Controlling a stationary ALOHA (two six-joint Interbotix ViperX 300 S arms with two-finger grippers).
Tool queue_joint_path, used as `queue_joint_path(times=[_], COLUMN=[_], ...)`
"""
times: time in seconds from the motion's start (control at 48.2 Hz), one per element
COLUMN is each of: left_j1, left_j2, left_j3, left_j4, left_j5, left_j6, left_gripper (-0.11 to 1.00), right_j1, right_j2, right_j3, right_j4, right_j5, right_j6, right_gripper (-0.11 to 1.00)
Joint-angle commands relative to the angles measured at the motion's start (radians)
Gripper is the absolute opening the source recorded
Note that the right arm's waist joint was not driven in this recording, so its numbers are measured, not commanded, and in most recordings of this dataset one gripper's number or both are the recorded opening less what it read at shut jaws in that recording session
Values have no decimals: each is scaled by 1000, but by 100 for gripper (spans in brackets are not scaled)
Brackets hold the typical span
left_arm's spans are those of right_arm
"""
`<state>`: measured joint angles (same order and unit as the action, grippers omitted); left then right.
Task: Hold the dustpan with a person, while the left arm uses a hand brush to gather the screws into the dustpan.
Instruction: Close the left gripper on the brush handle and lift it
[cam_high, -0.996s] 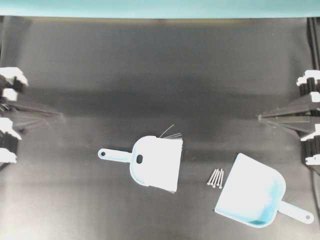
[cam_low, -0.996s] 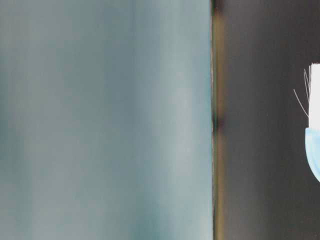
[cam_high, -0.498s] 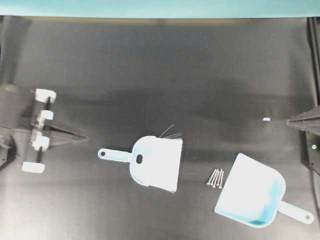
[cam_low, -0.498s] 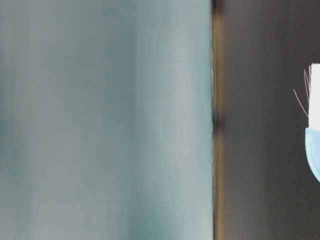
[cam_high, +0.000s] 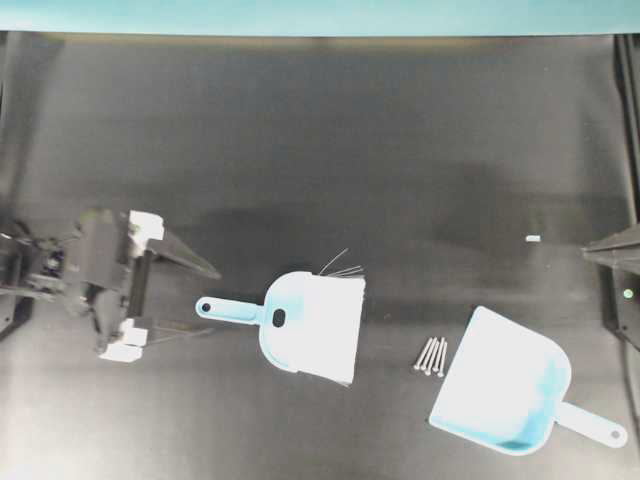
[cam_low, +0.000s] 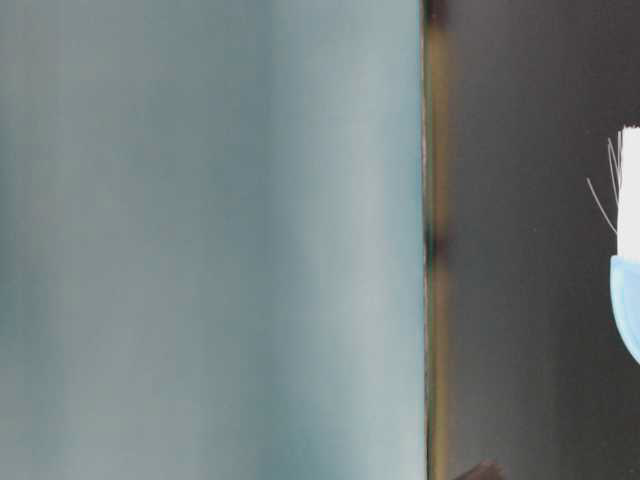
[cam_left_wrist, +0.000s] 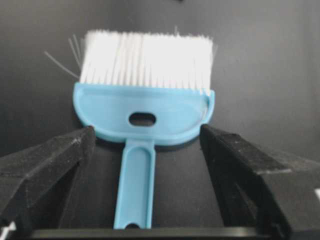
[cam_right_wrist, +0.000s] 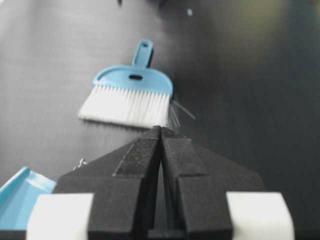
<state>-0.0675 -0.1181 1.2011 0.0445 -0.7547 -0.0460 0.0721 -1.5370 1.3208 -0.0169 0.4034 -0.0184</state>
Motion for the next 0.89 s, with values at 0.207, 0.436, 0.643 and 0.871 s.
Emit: queue_joint_path(times=[0.207,0.436,0.643,0.871], left_j1=[3,9,11,12], left_j2=[322,416,423,423], left_j3=[-63,-137,-176,-179], left_j4=[3,3,2,3], left_j5=[-198,-160,-46,-3], left_j6=[-5,-3,-5,-3], left_gripper=[84,84,83,68], right_j1=[0,0,0,0], right_j2=[-18,-18,-18,-18], right_j3=[2,2,15,31], right_j4=[-2,0,0,-2], right_j5=[-12,-8,0,14], right_j6=[-9,-9,-12,-14], right_gripper=[-1,-1,-1,-1])
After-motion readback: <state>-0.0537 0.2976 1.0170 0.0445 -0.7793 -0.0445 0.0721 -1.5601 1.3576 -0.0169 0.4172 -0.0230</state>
